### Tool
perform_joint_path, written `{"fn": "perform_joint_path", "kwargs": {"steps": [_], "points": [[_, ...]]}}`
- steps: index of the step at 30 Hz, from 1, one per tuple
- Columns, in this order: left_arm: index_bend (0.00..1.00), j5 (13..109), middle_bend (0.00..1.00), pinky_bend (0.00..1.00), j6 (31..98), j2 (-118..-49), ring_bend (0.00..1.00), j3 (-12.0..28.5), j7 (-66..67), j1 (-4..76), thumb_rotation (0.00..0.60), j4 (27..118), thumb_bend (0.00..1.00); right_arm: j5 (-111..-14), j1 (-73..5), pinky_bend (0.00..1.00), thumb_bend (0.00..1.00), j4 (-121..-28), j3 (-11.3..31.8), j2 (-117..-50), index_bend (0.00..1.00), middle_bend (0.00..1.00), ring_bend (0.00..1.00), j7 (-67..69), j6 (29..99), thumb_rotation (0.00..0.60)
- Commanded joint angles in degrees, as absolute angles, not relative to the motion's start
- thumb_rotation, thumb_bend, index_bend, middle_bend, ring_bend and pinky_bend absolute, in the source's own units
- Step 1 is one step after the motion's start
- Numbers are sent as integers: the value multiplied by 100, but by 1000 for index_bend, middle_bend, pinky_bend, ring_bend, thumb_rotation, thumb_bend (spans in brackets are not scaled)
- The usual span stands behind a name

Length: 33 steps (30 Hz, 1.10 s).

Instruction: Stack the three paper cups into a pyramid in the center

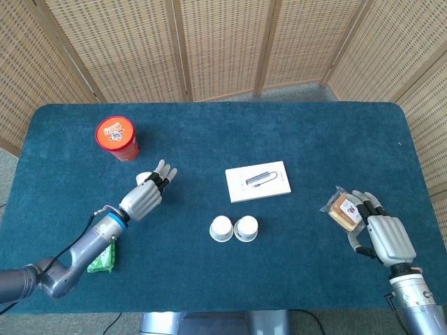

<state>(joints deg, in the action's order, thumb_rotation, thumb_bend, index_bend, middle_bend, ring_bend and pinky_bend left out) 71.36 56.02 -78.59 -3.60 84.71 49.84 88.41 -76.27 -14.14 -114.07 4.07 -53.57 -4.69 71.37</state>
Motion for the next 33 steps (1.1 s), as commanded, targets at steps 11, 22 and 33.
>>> {"fn": "perform_joint_path", "kwargs": {"steps": [11,22,33], "points": [[192,6628,0,4,6017,-8409,0,-796,10133,4850,600,8938,449,-7684,-1351,315,482,-11348,408,-5314,93,89,0,-288,7179,600],[0,6657,0,0,6421,-8305,0,-820,10088,4723,600,9308,449,-7726,-1317,315,494,-11422,404,-5249,79,88,0,-314,7212,600],[0,6897,0,0,6996,-7444,0,-340,8123,4386,600,10463,449,-7737,-1324,315,494,-11493,400,-5267,79,89,0,-461,7204,600]]}}
